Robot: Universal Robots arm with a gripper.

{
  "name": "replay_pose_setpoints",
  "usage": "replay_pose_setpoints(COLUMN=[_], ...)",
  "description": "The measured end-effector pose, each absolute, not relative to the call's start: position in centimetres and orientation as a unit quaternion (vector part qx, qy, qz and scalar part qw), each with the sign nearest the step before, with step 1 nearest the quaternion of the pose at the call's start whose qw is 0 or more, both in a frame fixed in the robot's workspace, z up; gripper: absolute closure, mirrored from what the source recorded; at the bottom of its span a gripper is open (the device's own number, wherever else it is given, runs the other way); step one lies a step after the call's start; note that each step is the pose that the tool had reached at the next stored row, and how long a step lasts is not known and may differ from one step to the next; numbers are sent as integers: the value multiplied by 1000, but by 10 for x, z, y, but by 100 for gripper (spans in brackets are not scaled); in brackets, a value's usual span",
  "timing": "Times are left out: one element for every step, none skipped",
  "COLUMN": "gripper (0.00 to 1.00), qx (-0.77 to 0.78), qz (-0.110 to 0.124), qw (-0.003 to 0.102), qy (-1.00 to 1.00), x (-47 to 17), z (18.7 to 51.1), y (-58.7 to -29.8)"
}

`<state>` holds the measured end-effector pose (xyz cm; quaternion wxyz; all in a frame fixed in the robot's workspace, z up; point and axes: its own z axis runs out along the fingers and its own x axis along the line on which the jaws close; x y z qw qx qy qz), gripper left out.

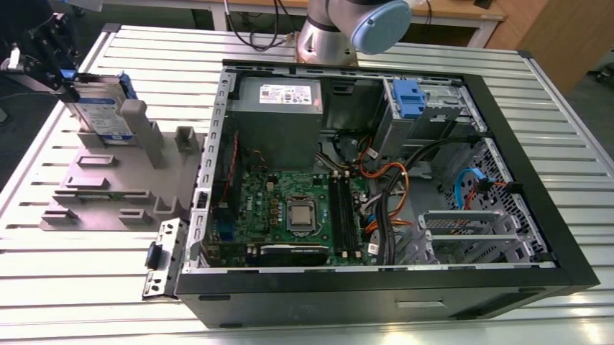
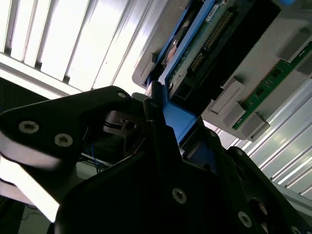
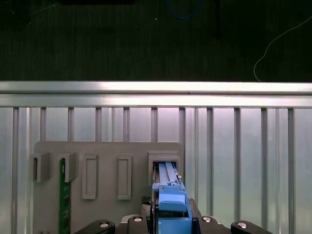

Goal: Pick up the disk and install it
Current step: 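Pick up the disk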

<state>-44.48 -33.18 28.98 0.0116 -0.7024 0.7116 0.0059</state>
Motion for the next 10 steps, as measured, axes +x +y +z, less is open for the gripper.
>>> replay_pose_setpoints(gripper=[63, 63, 63, 63, 63, 63, 63, 63, 63, 63], qx=[-702, -703, -703, -703, -703, -702, -699, -695, -695, -695], qz=[6, 6, 6, 6, 6, 6, 6, 6, 6, 6], qw=[12, 12, 12, 12, 12, 12, 12, 12, 12, 12], qy=[712, 712, 712, 711, 711, 712, 715, 719, 719, 719], x=[-445, -445, -445, -445, -445, -445, -445, -445, -445, -445], z=[290, 290, 290, 290, 290, 290, 290, 290, 290, 290], y=[-332, -332, -332, -332, -332, -332, -332, -332, -332, -332])
